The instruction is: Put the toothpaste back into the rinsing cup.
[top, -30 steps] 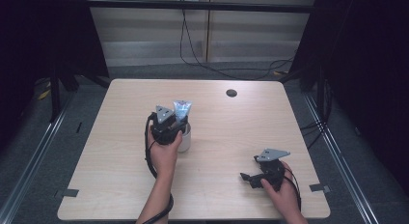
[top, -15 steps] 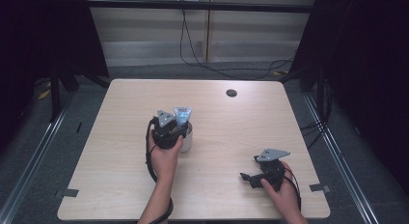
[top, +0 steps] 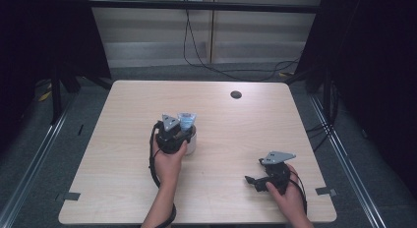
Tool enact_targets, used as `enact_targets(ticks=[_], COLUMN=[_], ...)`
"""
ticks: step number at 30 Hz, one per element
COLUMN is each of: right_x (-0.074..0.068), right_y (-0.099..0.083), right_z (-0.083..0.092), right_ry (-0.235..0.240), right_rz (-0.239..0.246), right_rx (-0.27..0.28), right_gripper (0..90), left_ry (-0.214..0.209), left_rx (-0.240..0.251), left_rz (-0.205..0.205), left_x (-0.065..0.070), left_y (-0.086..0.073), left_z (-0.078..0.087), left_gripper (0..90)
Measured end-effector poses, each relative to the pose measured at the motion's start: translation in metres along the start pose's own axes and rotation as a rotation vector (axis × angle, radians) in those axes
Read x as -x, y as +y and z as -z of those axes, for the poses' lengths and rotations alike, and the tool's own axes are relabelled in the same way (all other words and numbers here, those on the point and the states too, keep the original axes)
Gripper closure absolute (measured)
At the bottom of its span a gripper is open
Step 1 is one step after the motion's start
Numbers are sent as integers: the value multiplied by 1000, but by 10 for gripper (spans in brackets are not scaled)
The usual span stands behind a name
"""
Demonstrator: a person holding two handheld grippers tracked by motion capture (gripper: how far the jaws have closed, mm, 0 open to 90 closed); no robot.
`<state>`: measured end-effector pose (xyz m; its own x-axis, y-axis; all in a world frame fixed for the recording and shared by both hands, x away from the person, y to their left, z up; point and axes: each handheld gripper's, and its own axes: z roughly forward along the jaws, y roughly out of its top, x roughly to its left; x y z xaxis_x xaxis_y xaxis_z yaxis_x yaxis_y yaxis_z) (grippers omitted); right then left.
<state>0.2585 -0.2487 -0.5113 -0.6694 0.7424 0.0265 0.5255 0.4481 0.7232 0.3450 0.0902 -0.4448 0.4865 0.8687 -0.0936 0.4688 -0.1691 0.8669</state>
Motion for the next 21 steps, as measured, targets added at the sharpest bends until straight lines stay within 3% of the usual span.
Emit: enact_targets(ticks=[14,21], right_x=[0,0], right_y=[0,0], right_z=[0,0], right_ry=[-1,1], right_rz=[1,2], right_rx=[-1,2], right_gripper=[130,129], left_ry=[-4,-1], left_rx=[-5,-1], left_rz=[-14,-1], left_x=[1,0], left_y=[-1,-2], left_z=[1,2], left_gripper=[571,550])
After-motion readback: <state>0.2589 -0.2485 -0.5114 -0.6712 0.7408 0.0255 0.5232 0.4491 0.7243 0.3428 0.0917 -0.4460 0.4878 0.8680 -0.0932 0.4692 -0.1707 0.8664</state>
